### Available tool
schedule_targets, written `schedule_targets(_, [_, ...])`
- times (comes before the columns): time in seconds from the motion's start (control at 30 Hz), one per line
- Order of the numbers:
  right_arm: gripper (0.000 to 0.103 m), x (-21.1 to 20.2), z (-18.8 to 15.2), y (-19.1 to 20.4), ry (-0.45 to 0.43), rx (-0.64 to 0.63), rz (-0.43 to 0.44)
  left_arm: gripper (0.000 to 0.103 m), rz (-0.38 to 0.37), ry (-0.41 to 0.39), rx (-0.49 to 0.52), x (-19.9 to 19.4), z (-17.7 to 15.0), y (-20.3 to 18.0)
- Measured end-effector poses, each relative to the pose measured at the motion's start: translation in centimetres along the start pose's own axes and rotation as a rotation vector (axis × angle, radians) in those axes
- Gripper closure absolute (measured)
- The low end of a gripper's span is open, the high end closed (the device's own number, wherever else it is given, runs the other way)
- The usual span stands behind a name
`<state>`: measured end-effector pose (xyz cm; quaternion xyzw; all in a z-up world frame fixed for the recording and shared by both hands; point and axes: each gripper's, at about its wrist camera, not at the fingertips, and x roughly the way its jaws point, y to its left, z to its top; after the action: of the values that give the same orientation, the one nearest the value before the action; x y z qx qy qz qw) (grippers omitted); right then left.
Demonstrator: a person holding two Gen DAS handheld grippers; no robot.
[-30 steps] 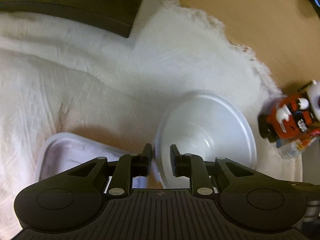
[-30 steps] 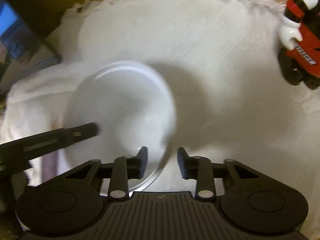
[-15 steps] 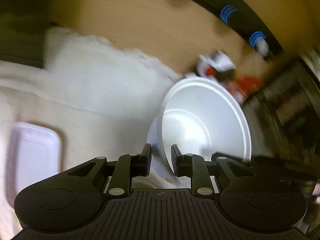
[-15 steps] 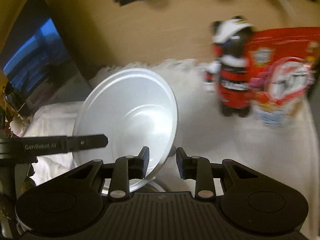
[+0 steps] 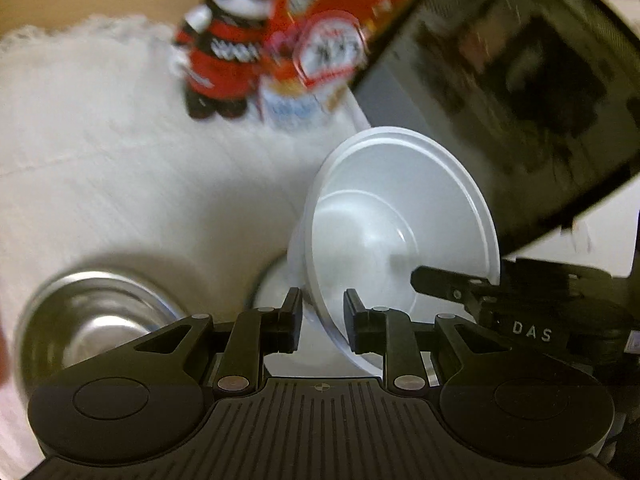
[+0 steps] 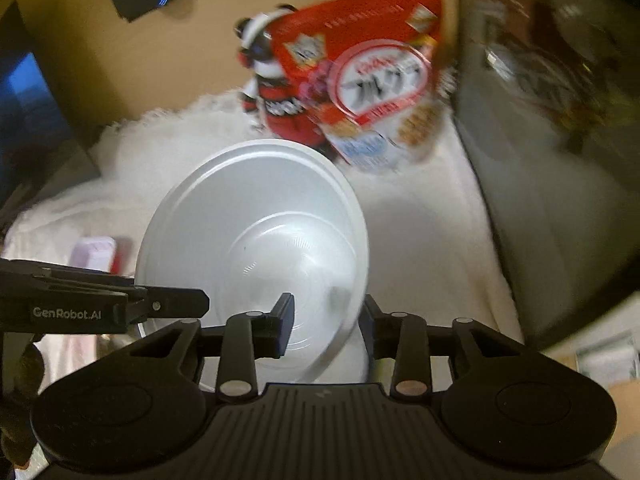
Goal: Organize plates and bowls
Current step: 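Lower the white bowl into the blue bowl with the left gripper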
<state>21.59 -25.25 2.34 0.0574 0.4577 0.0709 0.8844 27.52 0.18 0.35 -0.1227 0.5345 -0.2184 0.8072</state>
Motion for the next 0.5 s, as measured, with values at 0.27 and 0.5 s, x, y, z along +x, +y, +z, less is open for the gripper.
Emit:
schedule_targets(0.27, [0.065, 3.1, -3.3, -1.1, 0.094, 0.053, 0.009, 0.082, 0.058, 0.082, 0.015, 3.7, -2.5, 0.0])
schedule_targets(0.5, [0.065, 2.9, -3.2, -0.8, 0.095, 0.043, 0.031, 0.082, 0.014, 0.065, -0.031, 2.5, -2.5, 0.2])
